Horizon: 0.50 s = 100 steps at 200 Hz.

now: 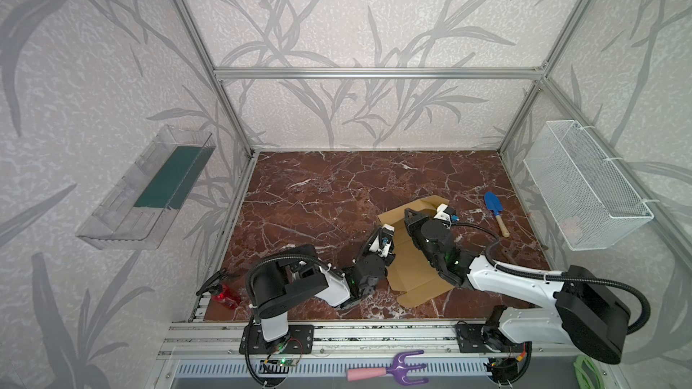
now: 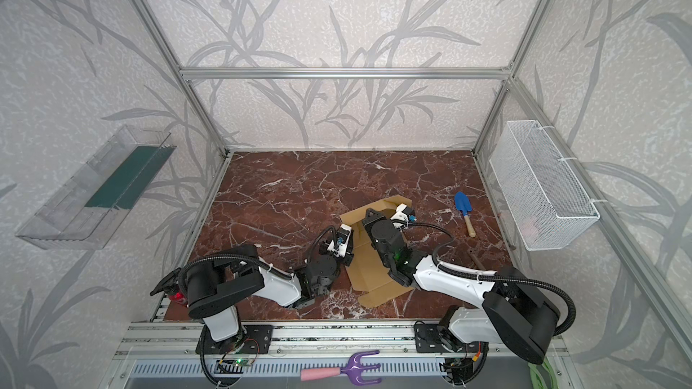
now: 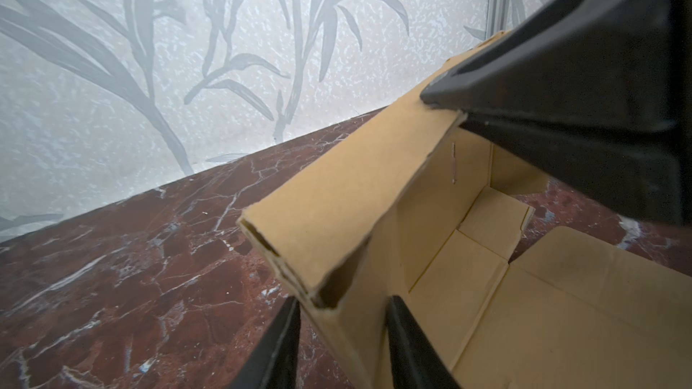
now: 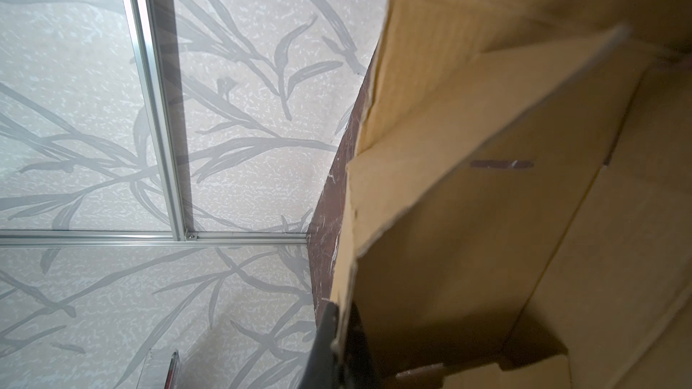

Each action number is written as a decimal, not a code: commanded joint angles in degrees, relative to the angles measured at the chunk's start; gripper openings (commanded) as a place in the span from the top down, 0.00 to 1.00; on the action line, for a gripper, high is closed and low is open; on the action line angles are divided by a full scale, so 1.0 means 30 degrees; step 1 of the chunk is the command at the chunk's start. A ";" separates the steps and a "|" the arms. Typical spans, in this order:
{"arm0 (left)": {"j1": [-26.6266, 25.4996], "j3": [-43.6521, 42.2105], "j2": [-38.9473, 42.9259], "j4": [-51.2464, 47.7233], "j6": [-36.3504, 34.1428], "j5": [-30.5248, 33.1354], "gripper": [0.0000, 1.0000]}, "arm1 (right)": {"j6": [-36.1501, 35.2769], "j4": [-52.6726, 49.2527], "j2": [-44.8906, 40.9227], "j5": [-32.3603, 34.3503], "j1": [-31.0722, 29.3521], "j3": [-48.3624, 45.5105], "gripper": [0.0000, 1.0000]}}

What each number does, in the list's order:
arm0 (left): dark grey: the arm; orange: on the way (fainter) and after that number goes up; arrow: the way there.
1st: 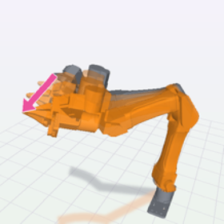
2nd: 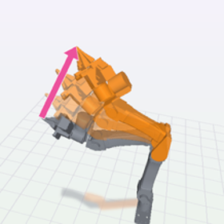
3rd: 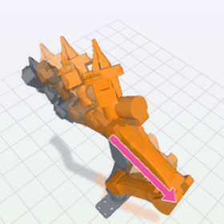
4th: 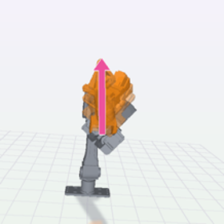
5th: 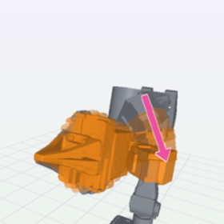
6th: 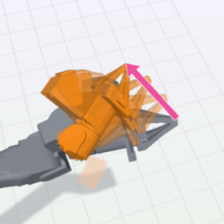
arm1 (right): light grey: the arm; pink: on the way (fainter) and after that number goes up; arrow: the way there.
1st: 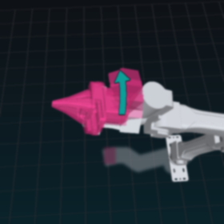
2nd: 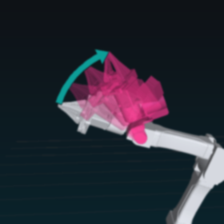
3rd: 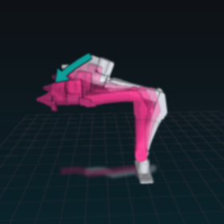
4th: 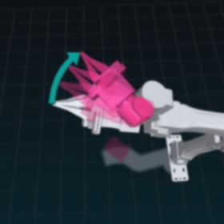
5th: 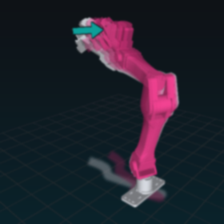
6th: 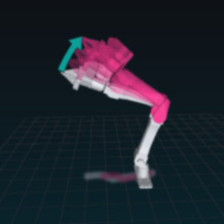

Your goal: Fold the paper box

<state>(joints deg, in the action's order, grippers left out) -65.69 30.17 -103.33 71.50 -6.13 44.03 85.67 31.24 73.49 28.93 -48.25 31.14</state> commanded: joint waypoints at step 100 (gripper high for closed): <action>-0.0669 0.0430 -0.0508 0.3146 -0.1933 0.2458 0.72 | -0.0222 -0.0630 -0.0663 0.0245 -0.0513 0.0007 1.00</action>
<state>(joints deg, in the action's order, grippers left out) -67.16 30.72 -104.31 77.28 -10.57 50.65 85.67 30.92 72.82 29.56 -48.97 31.11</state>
